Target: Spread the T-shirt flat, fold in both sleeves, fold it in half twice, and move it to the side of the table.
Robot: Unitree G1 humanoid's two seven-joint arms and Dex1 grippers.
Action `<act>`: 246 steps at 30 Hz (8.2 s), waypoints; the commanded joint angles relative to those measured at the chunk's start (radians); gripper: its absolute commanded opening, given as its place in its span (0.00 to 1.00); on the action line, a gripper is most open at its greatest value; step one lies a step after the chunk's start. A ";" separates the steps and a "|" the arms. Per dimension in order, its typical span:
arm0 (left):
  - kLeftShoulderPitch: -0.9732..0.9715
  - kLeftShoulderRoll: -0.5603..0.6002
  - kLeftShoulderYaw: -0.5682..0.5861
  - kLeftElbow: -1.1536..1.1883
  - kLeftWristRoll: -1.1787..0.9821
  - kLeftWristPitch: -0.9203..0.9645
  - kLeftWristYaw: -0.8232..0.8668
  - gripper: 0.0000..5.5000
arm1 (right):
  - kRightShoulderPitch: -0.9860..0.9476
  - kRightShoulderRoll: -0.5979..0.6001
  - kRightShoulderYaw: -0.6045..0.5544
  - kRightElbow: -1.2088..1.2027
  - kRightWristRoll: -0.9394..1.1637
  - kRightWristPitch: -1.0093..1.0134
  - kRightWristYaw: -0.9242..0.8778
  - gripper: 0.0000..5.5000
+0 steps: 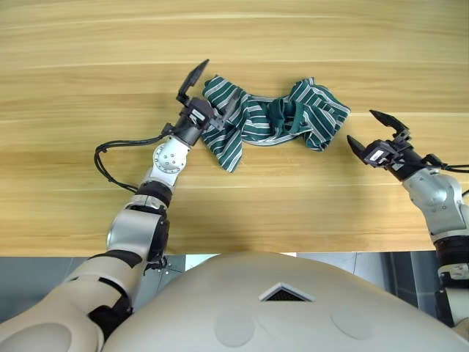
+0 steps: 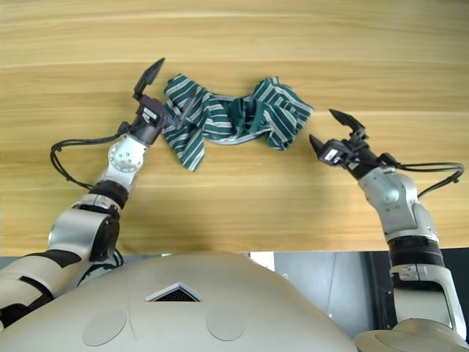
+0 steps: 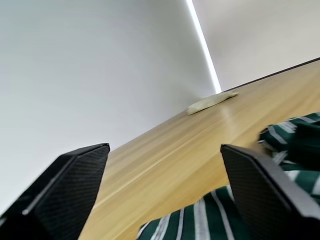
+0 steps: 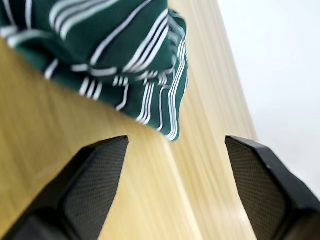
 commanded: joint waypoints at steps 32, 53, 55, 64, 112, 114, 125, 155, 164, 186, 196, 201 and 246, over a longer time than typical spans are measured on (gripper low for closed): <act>0.173 0.241 0.041 -0.166 0.200 0.352 0.240 0.75 | -0.177 0.167 0.106 0.329 -0.008 -0.083 -0.068 0.65; 0.214 0.236 -0.100 -0.537 -0.047 0.294 -0.080 0.75 | -0.189 0.305 0.020 0.248 0.332 -0.139 0.068 0.65; 0.155 0.220 -0.127 -0.445 0.107 0.326 -0.012 0.75 | -0.215 0.316 0.011 0.299 0.288 -0.134 0.027 0.65; -0.067 0.183 -0.218 0.015 0.438 0.449 0.339 0.75 | -0.249 0.310 0.007 0.514 0.155 -0.159 -0.097 0.65; -0.027 0.095 -0.143 0.132 0.258 0.374 0.376 0.75 | -0.143 0.443 0.093 0.283 0.365 -0.152 0.355 0.65; -0.027 0.090 -0.150 0.132 0.264 0.374 0.377 0.75 | -0.152 0.446 0.093 0.302 0.348 -0.162 0.347 0.65; -0.035 0.080 -0.158 0.151 0.263 0.384 0.392 0.75 | -0.088 0.419 0.080 0.217 0.477 -0.192 0.422 0.65; -0.015 0.076 -0.157 0.149 0.255 0.372 0.410 0.75 | -0.108 0.396 0.210 0.289 0.142 -0.222 0.286 0.65; -0.020 0.077 -0.148 0.148 0.252 0.376 0.419 0.75 | -0.175 0.408 0.267 0.378 0.052 -0.163 0.213 0.65; -0.030 0.076 -0.131 0.167 0.252 0.384 0.420 0.75 | -0.189 0.488 0.442 0.306 0.081 -0.243 0.249 0.65; -0.025 0.067 -0.128 0.162 0.245 0.380 0.413 0.75 | 0.126 0.275 0.266 -0.086 0.147 -0.081 0.215 0.65; -0.026 0.048 -0.122 0.158 0.241 0.378 0.418 0.75 | 0.161 0.276 0.249 -0.096 0.012 0.052 0.130 0.65; 0.010 0.051 -0.134 0.103 0.264 0.381 0.466 0.75 | 0.089 0.288 0.145 0.059 -0.115 0.326 -0.215 0.41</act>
